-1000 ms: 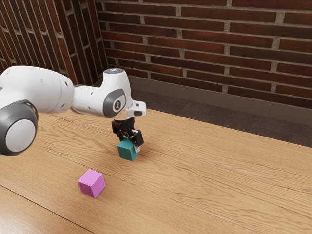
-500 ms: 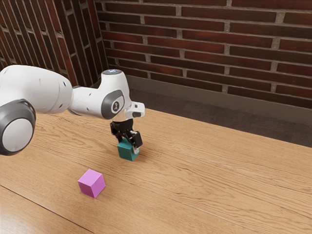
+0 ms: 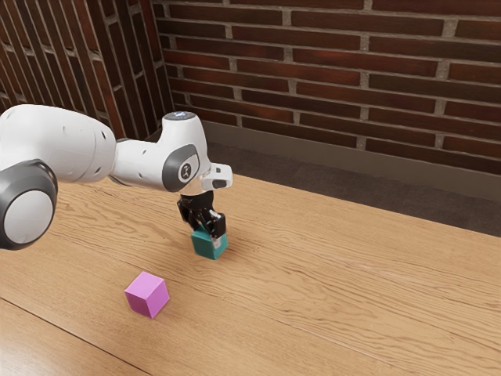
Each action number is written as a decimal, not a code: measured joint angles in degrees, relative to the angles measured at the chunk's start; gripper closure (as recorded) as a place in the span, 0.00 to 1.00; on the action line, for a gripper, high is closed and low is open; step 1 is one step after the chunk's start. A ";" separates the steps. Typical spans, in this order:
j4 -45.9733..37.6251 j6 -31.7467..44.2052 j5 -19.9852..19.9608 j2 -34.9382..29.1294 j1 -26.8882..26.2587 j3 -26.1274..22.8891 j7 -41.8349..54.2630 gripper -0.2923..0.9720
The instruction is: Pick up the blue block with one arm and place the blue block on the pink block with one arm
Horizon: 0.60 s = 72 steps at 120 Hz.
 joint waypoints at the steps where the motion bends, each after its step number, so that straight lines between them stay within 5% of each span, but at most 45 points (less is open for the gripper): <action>1: 0.00 0.01 0.03 0.00 0.00 0.00 -0.05 0.50; 72: -0.17 0.38 3.28 -2.07 -0.09 -0.09 -4.42 0.58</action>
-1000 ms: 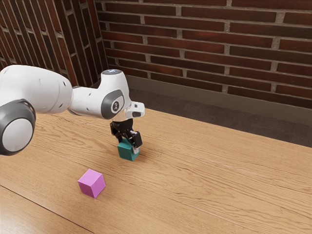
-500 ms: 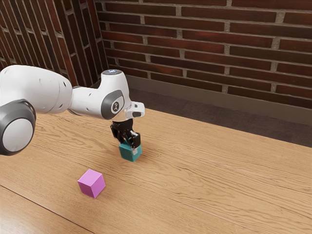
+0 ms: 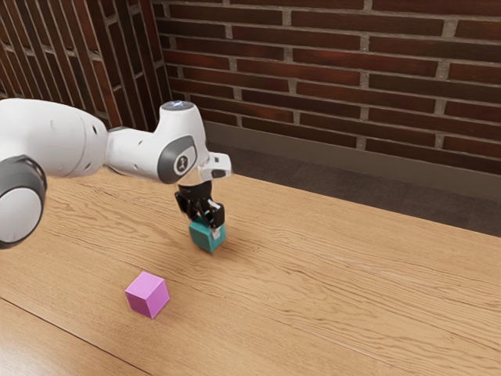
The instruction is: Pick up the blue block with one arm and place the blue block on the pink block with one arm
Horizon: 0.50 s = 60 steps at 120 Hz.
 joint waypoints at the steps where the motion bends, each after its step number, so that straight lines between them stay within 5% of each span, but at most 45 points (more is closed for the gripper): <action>1: -0.09 -0.01 0.06 -0.16 0.00 0.00 -0.09 0.58; 22: -3.86 -0.60 0.88 -5.56 -0.23 0.00 -2.17 0.62; 60: -22.08 -0.94 3.63 -24.42 -0.79 -0.02 -7.02 0.73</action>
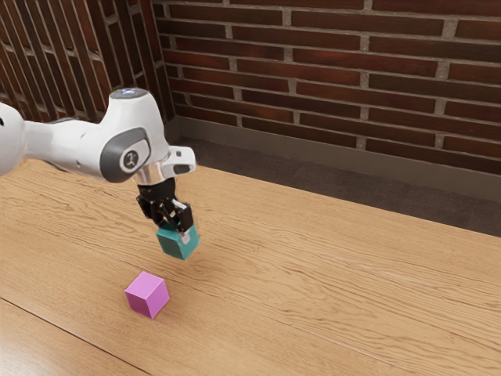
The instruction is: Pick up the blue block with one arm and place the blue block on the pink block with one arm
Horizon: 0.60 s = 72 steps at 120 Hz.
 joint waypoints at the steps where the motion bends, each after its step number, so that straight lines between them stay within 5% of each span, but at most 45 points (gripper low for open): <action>1: -0.44 0.02 0.10 -0.36 -0.01 0.00 -0.14 0.73; 30: -8.69 0.02 2.98 -8.76 -0.13 0.04 -4.01 0.75; 72: -13.57 -1.84 4.16 -14.25 -0.18 -0.31 -7.29 0.64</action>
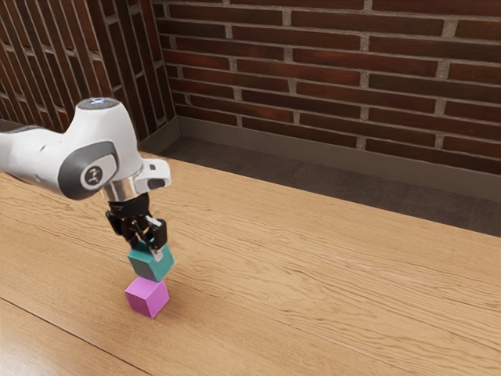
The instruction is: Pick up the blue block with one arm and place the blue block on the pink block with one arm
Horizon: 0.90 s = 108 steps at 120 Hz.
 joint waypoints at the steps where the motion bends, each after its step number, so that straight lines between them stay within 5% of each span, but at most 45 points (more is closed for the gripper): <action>1: -0.05 -0.09 0.02 -0.03 0.00 0.00 -0.05 0.64; 108: -4.53 -3.77 4.60 -3.42 0.09 0.59 -3.30 0.63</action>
